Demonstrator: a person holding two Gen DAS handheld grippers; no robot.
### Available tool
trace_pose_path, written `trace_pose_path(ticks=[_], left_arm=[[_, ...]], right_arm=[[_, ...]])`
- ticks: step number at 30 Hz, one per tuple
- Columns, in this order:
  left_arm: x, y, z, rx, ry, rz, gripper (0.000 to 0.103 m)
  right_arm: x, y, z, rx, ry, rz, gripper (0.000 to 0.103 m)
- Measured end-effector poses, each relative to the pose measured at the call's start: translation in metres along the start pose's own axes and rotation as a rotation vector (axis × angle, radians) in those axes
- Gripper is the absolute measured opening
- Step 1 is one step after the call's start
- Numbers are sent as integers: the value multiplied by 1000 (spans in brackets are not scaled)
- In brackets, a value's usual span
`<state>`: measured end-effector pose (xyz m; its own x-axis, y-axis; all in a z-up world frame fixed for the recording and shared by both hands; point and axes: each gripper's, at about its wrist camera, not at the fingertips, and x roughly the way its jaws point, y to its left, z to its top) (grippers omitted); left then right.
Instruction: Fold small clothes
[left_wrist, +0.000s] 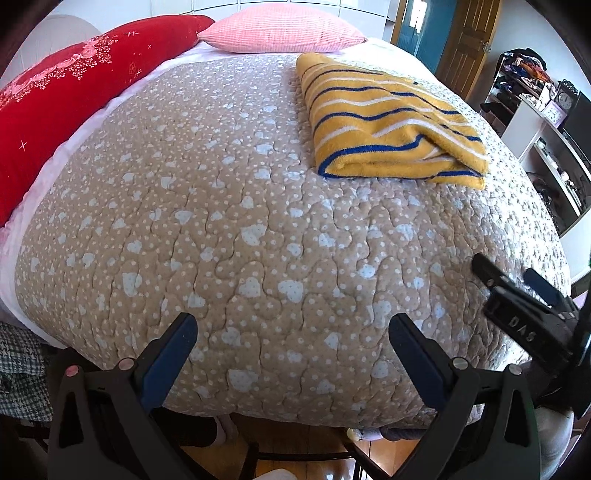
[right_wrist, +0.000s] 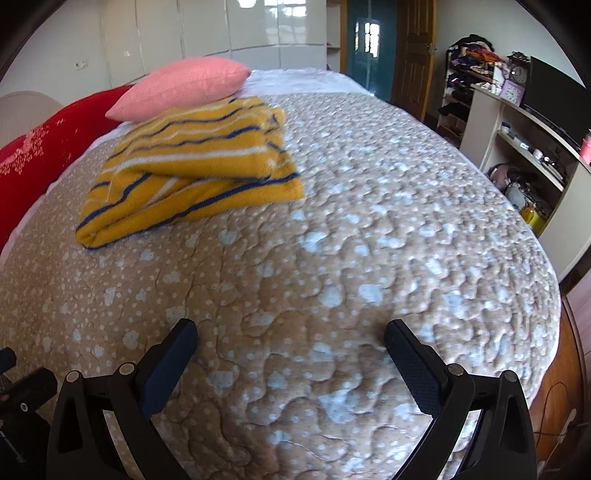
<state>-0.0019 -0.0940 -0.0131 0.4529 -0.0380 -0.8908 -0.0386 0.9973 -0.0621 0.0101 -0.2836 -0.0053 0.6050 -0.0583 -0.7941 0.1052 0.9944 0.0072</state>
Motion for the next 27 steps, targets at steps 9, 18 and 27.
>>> trace_pose_path(ticks=[9,18,27], left_arm=[[7,-2,0,5,16,-12,103],[12,-1,0,6,29,-17,103],[14,-1,0,7,37,-22,103]], right_arm=[[-8,-18,-2,50,-23,-32,102],[-9,-12,1,44,-38,-20,102],[-8,-4,-2,33,-31,-10,102]])
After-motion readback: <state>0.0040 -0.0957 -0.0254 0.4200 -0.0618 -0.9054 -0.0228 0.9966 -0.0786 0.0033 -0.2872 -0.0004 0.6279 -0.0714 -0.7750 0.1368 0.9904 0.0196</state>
